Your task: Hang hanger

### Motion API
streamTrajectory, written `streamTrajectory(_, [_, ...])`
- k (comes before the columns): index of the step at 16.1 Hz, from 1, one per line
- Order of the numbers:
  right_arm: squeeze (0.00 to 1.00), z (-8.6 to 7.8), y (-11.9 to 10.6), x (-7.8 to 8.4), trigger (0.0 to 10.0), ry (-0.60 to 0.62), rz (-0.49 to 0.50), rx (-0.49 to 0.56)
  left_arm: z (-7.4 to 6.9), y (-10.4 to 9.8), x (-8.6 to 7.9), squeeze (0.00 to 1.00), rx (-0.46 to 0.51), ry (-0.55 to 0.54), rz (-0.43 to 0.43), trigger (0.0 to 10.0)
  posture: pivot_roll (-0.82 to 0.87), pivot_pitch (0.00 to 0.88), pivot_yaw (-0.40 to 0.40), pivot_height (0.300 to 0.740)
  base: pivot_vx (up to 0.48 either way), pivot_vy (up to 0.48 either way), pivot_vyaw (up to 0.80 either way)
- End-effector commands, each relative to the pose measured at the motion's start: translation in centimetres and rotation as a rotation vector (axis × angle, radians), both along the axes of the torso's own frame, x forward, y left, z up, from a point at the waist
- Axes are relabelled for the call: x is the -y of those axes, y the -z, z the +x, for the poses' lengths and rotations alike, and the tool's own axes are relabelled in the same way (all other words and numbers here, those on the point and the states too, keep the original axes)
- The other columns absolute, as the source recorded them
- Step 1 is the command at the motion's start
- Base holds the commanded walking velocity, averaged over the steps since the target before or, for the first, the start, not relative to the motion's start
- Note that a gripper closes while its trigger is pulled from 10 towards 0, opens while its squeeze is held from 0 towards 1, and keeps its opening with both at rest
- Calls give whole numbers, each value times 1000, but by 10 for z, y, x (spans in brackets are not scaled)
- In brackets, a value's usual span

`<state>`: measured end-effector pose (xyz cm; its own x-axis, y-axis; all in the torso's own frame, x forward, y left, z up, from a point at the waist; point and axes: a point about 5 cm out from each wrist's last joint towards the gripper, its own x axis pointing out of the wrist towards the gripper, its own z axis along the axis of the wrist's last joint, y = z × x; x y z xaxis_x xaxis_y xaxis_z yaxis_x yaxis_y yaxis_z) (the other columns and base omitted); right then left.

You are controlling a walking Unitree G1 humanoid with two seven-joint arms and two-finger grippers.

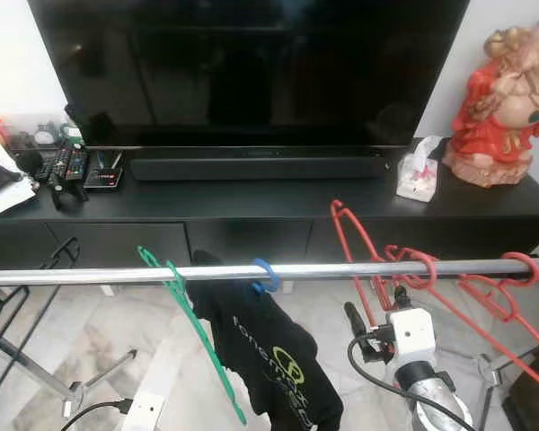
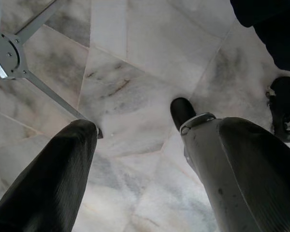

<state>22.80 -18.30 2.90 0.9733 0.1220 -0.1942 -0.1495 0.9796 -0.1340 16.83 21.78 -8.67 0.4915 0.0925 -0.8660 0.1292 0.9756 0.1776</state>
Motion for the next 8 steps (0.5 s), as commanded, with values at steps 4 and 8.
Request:
streamTrajectory(4, [0,4,0,19,10000,119,3,17,-13,3,-10,0,-34,-29,15,10000,-123,0,-56,740,0,0,0])
streamTrajectory(8, [0,0,-7,32,10000,222,18,83,-24,7,-14,0,-60,-36,15,10000,-155,0,-33,740,0,0,0])
